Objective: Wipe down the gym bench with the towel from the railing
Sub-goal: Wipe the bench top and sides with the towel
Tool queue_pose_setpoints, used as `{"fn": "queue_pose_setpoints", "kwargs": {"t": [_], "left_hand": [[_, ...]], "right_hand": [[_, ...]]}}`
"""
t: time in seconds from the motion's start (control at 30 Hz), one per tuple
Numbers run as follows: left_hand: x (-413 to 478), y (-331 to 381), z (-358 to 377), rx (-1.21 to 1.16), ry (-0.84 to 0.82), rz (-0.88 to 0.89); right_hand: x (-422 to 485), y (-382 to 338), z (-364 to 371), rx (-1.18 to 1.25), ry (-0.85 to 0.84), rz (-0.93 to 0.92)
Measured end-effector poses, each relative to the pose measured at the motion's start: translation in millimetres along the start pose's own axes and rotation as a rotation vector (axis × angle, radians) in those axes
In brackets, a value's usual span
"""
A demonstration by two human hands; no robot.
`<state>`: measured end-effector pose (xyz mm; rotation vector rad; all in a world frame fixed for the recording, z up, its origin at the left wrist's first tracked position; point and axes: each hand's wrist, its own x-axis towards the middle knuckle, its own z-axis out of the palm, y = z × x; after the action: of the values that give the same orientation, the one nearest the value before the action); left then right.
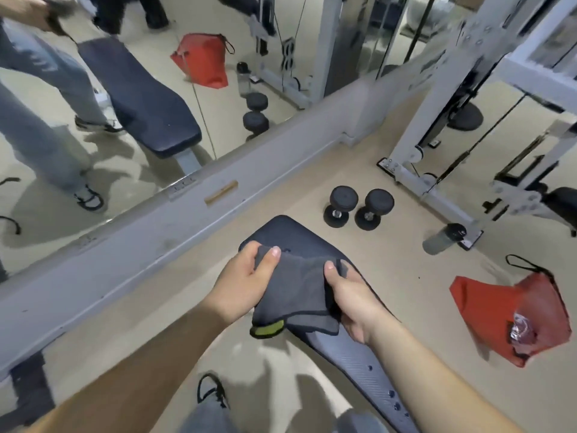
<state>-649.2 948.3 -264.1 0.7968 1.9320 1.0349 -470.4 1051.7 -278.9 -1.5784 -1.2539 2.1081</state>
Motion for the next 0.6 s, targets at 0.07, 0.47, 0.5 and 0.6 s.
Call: {"fn": "queue_pose_setpoints", "kwargs": {"t": [0.07, 0.47, 0.5, 0.6], "left_hand": [[13, -23, -10, -0.009, 0.045, -0.031], [156, -260, 97, -0.181, -0.202, -0.362], [165, -274, 109, -0.197, -0.228, -0.379], [191, -321, 132, 0.166, -0.157, -0.243]], "right_hand": [[20, 10, 19, -0.11, 0.005, -0.028], [272, 143, 0, -0.771, 0.12, -0.076], [289, 151, -5, -0.882, 0.122, -0.109], [331, 182, -14, -1.293, 0.203, -0.263]]}}
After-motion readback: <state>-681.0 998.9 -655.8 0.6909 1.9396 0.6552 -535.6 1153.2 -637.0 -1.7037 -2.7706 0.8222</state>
